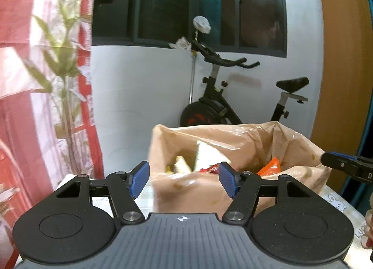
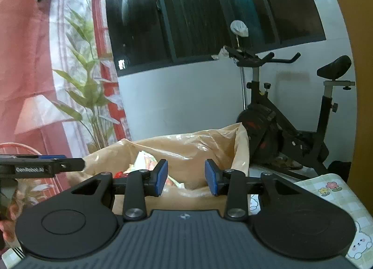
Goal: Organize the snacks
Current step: 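Carry both packets over the lined box and open both tools to drop them, then move both tools back to the snacks beside the taped box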
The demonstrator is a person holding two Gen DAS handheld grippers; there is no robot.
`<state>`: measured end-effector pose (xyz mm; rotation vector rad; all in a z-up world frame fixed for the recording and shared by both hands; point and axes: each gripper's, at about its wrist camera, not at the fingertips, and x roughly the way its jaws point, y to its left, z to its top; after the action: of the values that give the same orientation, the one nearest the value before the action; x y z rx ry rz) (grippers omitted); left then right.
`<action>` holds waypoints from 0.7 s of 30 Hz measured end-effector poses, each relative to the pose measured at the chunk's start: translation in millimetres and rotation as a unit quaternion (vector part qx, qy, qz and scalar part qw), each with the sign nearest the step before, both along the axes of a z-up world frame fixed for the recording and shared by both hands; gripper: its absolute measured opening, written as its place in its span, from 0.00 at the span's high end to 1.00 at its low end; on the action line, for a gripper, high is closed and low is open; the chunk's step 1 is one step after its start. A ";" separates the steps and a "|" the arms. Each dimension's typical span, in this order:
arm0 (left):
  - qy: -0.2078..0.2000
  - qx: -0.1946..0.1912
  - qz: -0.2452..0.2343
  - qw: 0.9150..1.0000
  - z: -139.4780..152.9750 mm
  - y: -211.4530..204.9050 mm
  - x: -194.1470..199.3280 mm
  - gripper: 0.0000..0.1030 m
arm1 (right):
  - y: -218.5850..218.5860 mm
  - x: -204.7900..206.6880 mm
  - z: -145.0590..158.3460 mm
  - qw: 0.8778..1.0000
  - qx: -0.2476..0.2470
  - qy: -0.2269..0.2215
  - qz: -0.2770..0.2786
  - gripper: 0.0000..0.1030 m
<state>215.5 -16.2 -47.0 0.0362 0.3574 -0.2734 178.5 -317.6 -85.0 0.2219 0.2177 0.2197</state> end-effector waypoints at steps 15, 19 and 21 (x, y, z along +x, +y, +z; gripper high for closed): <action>0.051 -0.002 0.033 0.998 -66.9 31.6 -47.5 0.34 | -9.1 -56.9 -51.2 0.998 0.028 -0.031 -0.046 0.62; 0.069 0.008 0.036 0.997 -90.1 27.6 -54.5 0.34 | -6.3 -62.5 -71.5 0.998 0.019 -0.011 -0.054 0.62; 0.077 0.017 0.034 0.996 -100.5 23.6 -57.4 0.34 | -4.0 -64.9 -82.4 0.998 0.017 0.002 -0.053 0.62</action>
<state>158.1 7.4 -147.6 0.0365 0.5152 -0.2026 113.7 -321.7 -167.4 0.2671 0.2065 0.1188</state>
